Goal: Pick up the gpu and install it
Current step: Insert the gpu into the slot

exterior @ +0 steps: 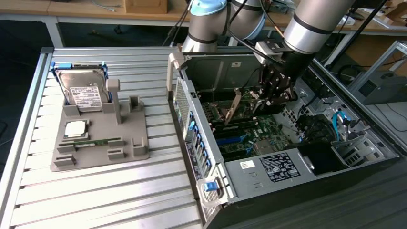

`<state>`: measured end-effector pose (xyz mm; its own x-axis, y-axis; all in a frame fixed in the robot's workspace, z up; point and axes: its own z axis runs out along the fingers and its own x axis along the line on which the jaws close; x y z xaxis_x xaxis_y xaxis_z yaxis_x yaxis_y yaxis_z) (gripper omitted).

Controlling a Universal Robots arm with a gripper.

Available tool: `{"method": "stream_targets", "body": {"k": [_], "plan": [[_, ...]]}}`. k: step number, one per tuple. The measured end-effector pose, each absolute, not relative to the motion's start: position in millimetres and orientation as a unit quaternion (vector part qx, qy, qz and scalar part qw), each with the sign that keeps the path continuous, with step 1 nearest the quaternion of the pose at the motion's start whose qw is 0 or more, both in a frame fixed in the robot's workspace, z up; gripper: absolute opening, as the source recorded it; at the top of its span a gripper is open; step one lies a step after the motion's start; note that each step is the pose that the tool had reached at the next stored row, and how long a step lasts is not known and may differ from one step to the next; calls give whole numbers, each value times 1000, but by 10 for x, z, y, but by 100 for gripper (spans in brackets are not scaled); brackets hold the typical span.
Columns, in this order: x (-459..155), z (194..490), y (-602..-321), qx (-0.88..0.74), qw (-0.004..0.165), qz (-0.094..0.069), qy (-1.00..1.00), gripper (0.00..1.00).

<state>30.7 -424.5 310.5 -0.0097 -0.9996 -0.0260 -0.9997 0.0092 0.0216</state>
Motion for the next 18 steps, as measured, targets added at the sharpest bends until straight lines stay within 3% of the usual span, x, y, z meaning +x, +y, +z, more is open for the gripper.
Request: {"method": "stream_targets", "body": {"k": [18], "plan": [[287, 3097, -4280, -704, 2, 17, 710, 27]]}}
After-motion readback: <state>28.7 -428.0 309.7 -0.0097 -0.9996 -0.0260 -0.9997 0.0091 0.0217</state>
